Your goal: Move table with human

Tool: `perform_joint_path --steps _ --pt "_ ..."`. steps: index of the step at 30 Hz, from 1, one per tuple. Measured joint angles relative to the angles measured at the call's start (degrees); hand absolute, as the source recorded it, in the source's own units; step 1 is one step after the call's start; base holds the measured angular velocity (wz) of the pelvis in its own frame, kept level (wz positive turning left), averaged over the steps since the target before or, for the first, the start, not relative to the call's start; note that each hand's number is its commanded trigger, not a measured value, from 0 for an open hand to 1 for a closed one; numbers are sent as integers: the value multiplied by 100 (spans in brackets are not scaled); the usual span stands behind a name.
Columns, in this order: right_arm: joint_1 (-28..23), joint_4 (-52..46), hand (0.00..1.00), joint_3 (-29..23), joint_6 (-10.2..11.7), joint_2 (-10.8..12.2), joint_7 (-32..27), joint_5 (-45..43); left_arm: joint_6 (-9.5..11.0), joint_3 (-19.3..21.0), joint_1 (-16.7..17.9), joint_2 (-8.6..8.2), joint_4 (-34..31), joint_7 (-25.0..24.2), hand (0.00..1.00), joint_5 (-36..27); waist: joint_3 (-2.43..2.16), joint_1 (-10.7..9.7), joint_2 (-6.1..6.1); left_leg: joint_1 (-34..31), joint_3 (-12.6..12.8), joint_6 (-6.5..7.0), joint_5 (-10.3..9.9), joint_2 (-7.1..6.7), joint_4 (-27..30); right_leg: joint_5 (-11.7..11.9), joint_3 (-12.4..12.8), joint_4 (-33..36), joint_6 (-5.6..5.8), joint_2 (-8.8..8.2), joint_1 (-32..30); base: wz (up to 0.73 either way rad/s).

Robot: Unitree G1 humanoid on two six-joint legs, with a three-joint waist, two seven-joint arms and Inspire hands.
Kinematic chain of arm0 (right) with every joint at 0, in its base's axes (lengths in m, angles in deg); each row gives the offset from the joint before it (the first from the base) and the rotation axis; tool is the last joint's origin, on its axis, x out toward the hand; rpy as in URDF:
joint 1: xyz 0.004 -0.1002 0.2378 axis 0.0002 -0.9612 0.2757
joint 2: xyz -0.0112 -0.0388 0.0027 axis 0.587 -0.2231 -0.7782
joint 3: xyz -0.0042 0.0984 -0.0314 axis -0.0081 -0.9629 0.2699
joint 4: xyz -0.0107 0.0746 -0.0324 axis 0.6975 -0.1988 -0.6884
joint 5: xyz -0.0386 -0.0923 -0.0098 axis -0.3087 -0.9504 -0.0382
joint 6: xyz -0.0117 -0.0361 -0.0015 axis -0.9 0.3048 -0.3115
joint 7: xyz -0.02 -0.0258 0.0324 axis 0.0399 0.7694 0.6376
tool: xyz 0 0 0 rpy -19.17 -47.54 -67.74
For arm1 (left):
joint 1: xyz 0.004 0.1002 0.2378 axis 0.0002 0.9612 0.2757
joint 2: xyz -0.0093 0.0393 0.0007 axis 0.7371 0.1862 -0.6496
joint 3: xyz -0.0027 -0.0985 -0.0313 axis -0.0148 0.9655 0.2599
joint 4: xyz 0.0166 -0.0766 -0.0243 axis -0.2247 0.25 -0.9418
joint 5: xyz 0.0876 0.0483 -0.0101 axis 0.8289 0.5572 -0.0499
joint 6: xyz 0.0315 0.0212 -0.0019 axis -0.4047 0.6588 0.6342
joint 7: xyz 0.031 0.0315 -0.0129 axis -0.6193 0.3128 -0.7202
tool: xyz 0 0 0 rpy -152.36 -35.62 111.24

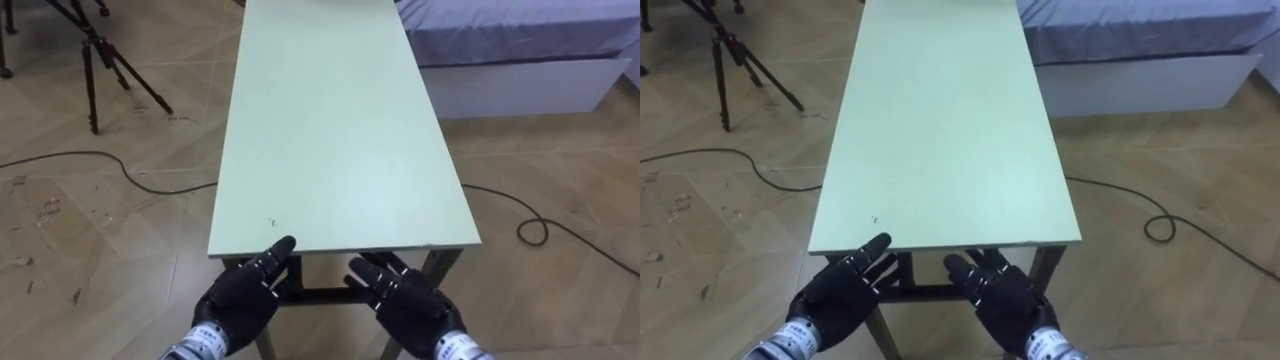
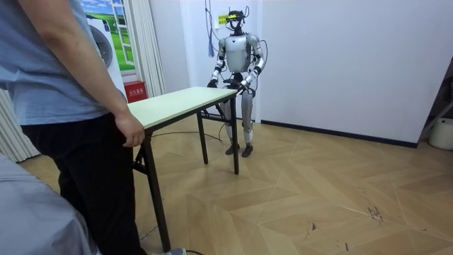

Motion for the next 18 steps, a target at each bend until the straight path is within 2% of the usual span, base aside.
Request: perform_joint_path --steps 7,12,18 --pt "1 -50 0 -363 4 -4 -232 420 -147 92 1 -20 35 6 0 3 -12 22 -13 26 4 -6 8 4 13 0 -17 15 0 1 -6 0" --pt "-1 -52 0 -577 21 -4 -449 724 -245 214 0 -170 144 8 0 58 -33 166 -11 30 74 -6 8 12 23 2 61 13 -4 14 -22 -10" --pt "-2 -185 0 -661 22 30 -616 877 -428 459 1 -341 207 -12 0 187 -63 186 31 29 77 -6 8 12 19 10 47 15 -17 18 -57 0"
